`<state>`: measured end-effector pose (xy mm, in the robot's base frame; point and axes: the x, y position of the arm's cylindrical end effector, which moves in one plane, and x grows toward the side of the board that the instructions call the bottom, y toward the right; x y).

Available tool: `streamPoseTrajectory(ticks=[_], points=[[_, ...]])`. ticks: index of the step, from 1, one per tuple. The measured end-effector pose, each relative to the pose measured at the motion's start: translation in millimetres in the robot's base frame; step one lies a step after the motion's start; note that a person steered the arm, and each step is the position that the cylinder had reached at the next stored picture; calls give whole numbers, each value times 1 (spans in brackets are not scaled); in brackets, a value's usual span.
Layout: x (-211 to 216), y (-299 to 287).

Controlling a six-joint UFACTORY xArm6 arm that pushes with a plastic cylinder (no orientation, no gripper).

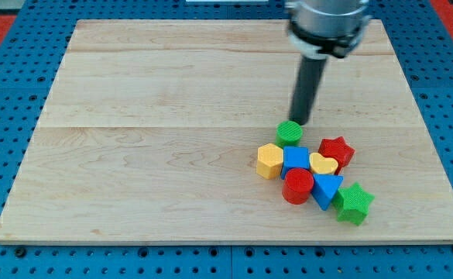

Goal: Place the green star into group of blocks

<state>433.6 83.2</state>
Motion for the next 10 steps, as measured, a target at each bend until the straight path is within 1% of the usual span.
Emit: streamPoseTrajectory(ticks=[1,2,4,5,6,7,8,9,10], points=[[16,-6],[20,12],[7,30],[-6,64],[17,134],[92,198],[158,175],[184,137],[173,100]])
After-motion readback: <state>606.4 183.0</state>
